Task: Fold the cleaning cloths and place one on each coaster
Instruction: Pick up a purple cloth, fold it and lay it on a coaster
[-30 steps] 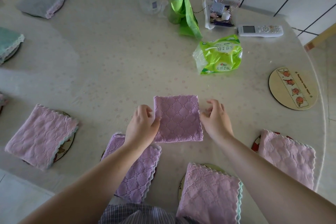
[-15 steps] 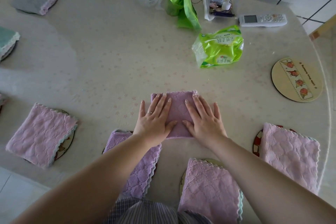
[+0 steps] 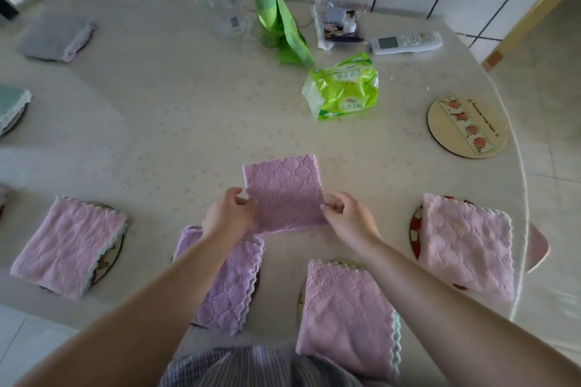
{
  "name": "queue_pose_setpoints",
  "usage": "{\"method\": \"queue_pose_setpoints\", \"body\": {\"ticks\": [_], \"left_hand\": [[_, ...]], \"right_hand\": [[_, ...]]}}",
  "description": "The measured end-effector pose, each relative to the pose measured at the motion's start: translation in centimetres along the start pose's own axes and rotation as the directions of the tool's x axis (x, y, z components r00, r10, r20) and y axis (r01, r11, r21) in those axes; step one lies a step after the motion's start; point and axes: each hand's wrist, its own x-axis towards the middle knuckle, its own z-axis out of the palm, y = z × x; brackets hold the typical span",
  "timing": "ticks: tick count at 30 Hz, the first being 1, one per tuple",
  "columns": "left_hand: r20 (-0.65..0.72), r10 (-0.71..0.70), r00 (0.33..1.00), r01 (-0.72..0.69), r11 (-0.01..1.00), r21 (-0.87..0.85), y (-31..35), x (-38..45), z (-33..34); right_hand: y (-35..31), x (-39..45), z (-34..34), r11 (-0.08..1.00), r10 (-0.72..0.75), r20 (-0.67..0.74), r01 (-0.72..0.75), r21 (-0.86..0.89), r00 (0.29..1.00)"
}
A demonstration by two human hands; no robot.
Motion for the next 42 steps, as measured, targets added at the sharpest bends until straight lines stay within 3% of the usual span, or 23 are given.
{"method": "queue_pose_setpoints", "body": {"ticks": [3,9,10,12,14,22,30,36,42], "left_hand": [[0.085,-0.076,0.993,0.088,0.985,-0.15,1.7,0.1,0.0],[0.026,0.036,0.999,-0.024,0.931,-0.364,4.6,-2.8,-0.4],[0.034,0.045,0.998,-0.027,0.91,-0.415,4.8,-3.5,-0.3],[0.076,0.054,0.996,-0.008,0.862,-0.507,5.1,-4.8,0.4],[0.138,0.06,0.989,0.031,0.819,-0.574,5.3,-6.1,1.5],[0.287,0.218,0.933,0.001,0.794,-0.608,6.8,-9.0,5.7],[0.41,0.257,0.875,0.036,0.811,-0.584,7.1,-9.3,8.8],[0.408,0.244,0.88,0.066,0.787,-0.614,8.4,-9.3,9.5],[0.418,0.206,0.885,0.113,0.775,-0.622,11.0,-8.9,12.0]], "right_hand": [[-0.4,-0.2,1.3,0.968,0.141,-0.011,-0.135,0.212,0.99],[0.2,-3.6,-0.4,0.89,0.192,0.034,-0.189,0.415,0.981],[0.6,-4.3,-0.8,0.855,0.178,0.046,-0.178,0.486,0.983],[1.5,-5.8,-1.3,0.68,0.165,0.105,-0.19,0.708,0.981],[2.8,-7.3,-1.7,0.534,0.174,0.113,-0.19,0.824,0.978],[7.3,-12.6,-3.4,0.385,0.268,-0.008,-0.099,0.917,0.963],[8.8,-14.5,-5.0,0.413,0.295,-0.085,-0.047,0.909,0.952],[9.2,-13.6,-5.8,0.421,0.336,-0.078,-0.076,0.904,0.939],[11.4,-10.7,-8.6,0.416,0.247,-0.035,-0.073,0.907,0.968]]}}
